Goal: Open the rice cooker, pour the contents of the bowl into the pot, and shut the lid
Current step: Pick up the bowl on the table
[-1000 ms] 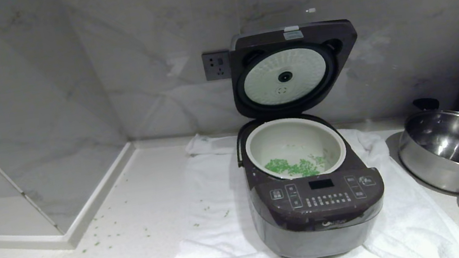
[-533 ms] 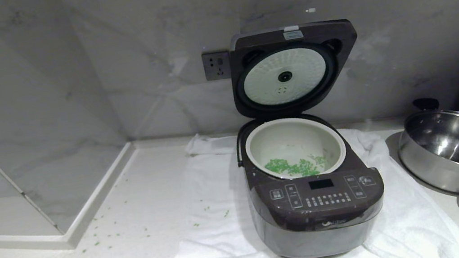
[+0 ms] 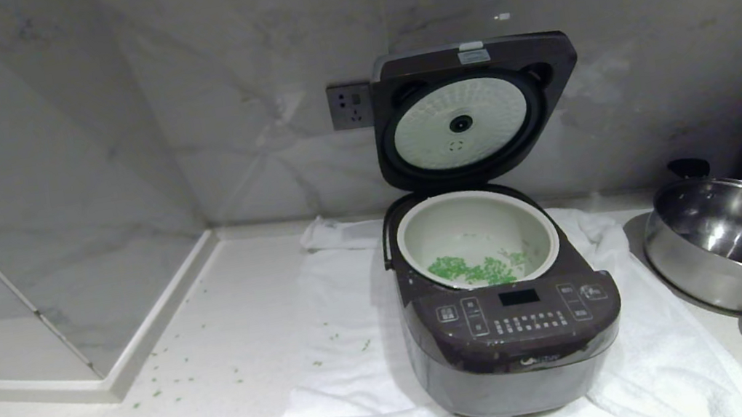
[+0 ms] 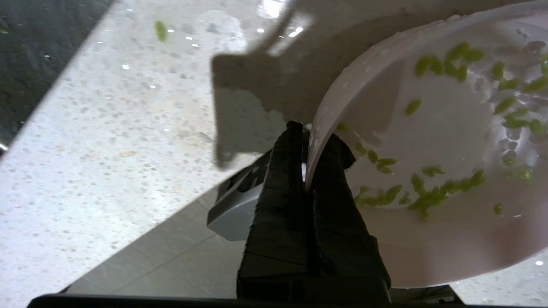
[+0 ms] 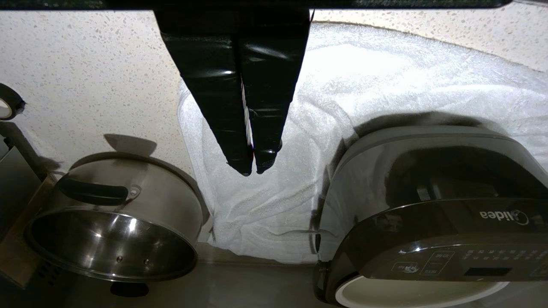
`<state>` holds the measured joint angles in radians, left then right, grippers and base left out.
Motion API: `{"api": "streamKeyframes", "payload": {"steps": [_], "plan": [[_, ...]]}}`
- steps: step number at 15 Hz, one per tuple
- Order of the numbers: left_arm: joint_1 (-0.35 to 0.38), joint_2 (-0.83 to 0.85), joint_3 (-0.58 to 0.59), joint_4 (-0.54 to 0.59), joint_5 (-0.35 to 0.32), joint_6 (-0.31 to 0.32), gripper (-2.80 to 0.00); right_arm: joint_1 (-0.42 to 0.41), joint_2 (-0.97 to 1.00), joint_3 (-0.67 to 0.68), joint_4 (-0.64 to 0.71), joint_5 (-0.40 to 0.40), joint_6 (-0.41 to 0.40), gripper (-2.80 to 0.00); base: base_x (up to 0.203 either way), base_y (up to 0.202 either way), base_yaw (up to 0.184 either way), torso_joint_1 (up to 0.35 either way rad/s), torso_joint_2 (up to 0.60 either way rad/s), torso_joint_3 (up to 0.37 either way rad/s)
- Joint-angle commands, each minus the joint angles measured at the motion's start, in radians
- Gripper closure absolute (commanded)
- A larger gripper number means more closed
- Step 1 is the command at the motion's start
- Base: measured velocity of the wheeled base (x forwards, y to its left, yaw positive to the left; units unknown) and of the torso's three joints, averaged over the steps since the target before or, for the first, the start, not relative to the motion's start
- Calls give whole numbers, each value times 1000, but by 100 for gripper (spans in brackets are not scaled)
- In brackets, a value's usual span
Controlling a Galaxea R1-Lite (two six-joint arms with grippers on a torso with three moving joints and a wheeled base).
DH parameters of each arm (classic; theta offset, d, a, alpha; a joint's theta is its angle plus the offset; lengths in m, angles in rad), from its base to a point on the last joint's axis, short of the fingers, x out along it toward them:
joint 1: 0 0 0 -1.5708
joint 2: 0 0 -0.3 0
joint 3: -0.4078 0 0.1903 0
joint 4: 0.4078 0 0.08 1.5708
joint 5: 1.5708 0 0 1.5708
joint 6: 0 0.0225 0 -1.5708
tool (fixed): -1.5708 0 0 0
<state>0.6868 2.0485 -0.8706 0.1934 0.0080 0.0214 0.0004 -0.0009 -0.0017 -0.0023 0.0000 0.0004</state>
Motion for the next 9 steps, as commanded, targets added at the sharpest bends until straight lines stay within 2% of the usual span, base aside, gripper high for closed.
{"api": "streamKeyframes", "payload": {"steps": [1,9], "plan": [[-27,3,10,1,-18,-26,0,0,1,0,-1,0,0,0,0,0,0,0,0,0],[-99,-16,34,33,-105,-57,0,1,-1,0,-1,0,0,0,0,0,0,0,0,0]]}}
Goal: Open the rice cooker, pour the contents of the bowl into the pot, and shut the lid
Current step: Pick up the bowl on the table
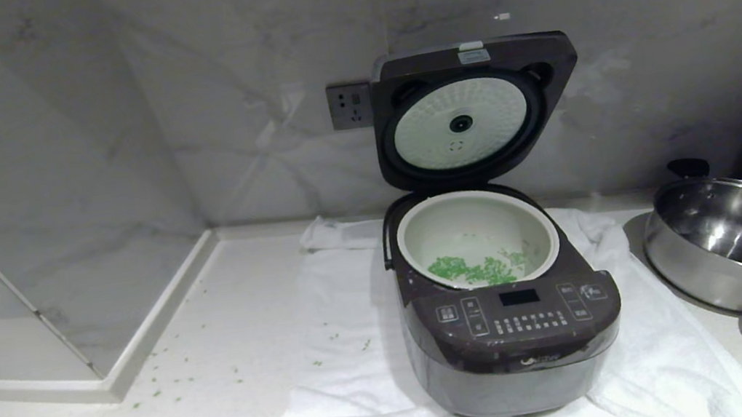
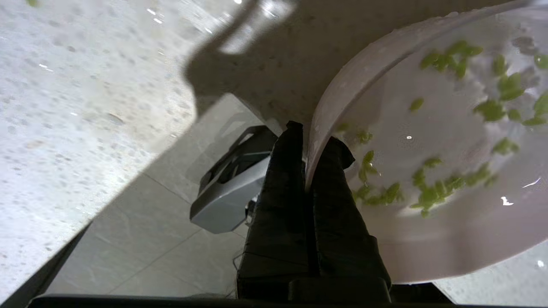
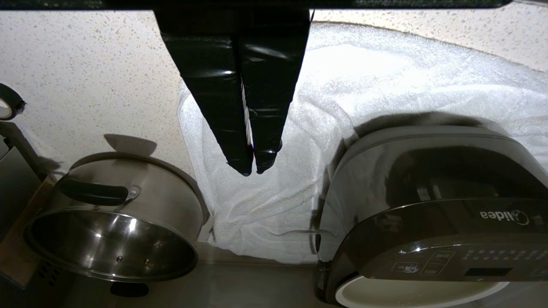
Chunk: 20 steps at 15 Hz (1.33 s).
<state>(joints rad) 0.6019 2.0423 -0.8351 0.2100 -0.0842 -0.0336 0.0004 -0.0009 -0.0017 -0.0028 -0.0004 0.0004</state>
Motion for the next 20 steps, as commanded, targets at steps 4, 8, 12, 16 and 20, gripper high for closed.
{"api": "streamKeyframes", "payload": {"steps": [4,8,12,16,20], "plan": [[-66,-44,-15,61,-53,-45,0,1,-1,0,0,0,0,0,0,0,0,0,0,0],[-128,-57,-27,63,-54,-93,0,0,1,0,0,0,0,0,0,0,0,0,0,0],[-207,-56,-48,68,-56,-157,0,0,1,0,0,0,1,0,0,0,0,0,0,0],[-221,-58,-133,224,-163,-169,0,1,1,0,0,0,0,0,0,0,0,0,0,0],[-246,-57,-183,279,-206,-179,0,1,-1,0,0,0,0,0,0,0,0,0,0,0]]}}
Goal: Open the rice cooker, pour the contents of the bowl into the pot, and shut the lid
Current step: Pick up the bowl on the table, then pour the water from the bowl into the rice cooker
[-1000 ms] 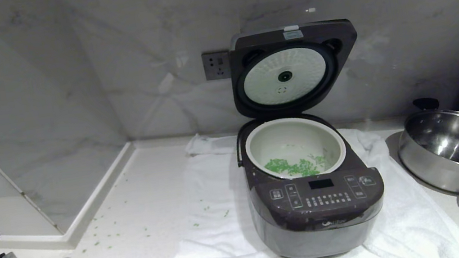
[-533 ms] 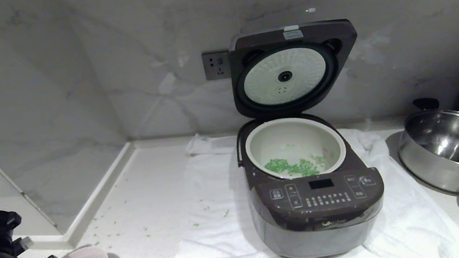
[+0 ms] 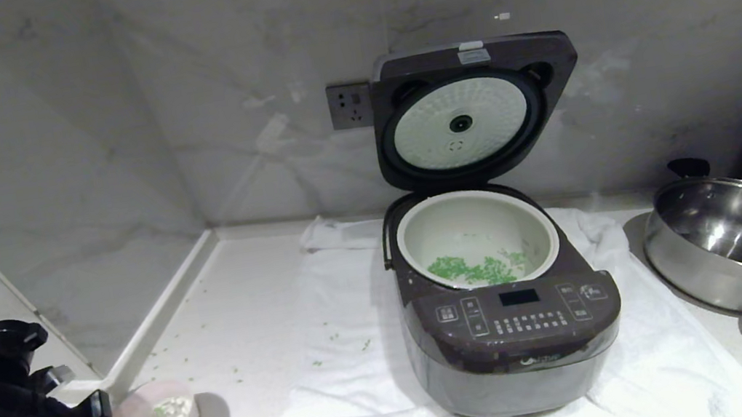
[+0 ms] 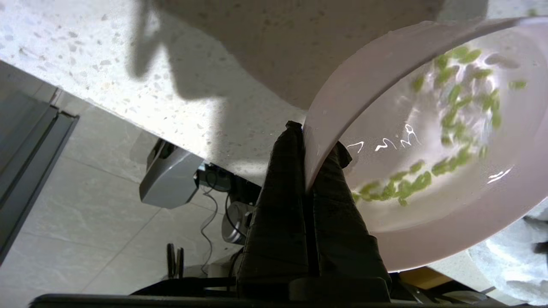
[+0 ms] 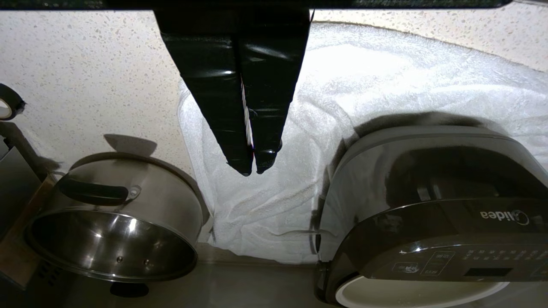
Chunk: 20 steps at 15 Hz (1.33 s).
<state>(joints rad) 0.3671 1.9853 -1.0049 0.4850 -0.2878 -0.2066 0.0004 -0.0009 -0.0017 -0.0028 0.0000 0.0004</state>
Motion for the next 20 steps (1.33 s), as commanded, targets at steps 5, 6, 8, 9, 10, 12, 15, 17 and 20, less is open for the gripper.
{"api": "streamKeyframes", "payload": {"steps": [5,6,8,9,10,12,15,17,20], "plan": [[-70,-15,-26,4,-2,-44,0,1,1,0,0,0,0,0,0,0,0,0,0,0],[-84,-20,-35,4,-2,-56,0,0,0,0,0,0,0,0,0,0,0,0,0,0],[-109,-26,-49,14,-2,-76,0,1,1,0,0,0,0,0,0,0,0,0,0,0],[-123,-33,-54,26,-3,-86,0,1,0,0,0,0,0,0,0,0,0,0,0,0],[-138,-38,-55,30,-4,-93,0,0,1,0,0,0,0,0,0,0,0,0,0,0],[-167,-50,-56,30,-4,-119,0,0,0,0,0,0,0,0,0,0,0,0,0,0],[-206,-60,-64,32,-3,-148,0,0,1,0,0,0,0,0,0,0,0,0,0,0],[-229,-69,-70,32,-2,-167,0,0,-1,0,0,0,1,0,0,0,0,0,0,0],[-269,-94,-86,33,-2,-199,0,0,0,1,0,0,0,0,0,0,0,0,0,0]]}}
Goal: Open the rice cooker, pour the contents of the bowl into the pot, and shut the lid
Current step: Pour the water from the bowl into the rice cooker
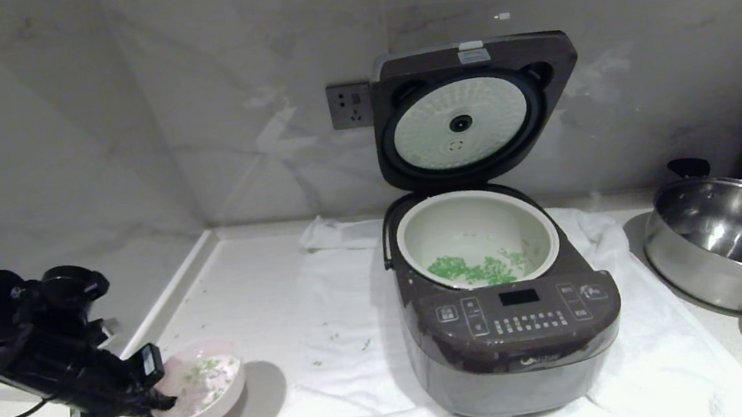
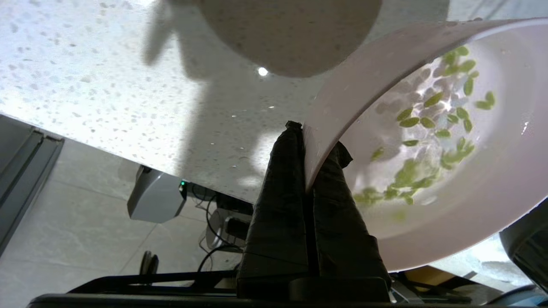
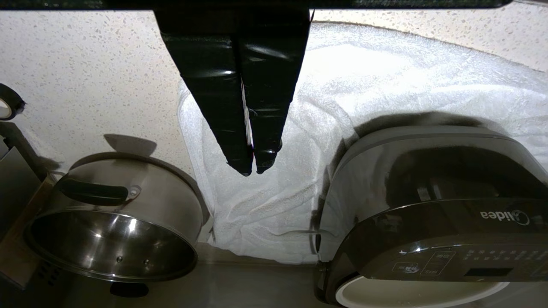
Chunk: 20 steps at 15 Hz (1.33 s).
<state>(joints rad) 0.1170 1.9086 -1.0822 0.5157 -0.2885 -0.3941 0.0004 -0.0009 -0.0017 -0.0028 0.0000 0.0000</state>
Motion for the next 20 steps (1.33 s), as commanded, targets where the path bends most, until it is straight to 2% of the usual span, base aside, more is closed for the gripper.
{"api": "streamKeyframes", "payload": {"steps": [1,6,11,15,20], "plan": [[-34,-22,-19,3,-1,-17,0,0,0,0,0,0,0,0,0,0,0,0,0,0],[-96,-22,-71,57,-1,-44,0,1,1,0,0,0,0,0,0,0,0,0,0,0],[-166,-43,-124,72,6,-105,0,1,1,0,0,0,0,0,0,0,0,0,0,0],[-200,-54,-215,180,6,-110,0,0,1,0,0,0,0,0,0,0,0,0,0,0],[-257,-45,-268,185,8,-143,0,1,0,0,0,0,1,0,0,0,0,0,0,0]]}}
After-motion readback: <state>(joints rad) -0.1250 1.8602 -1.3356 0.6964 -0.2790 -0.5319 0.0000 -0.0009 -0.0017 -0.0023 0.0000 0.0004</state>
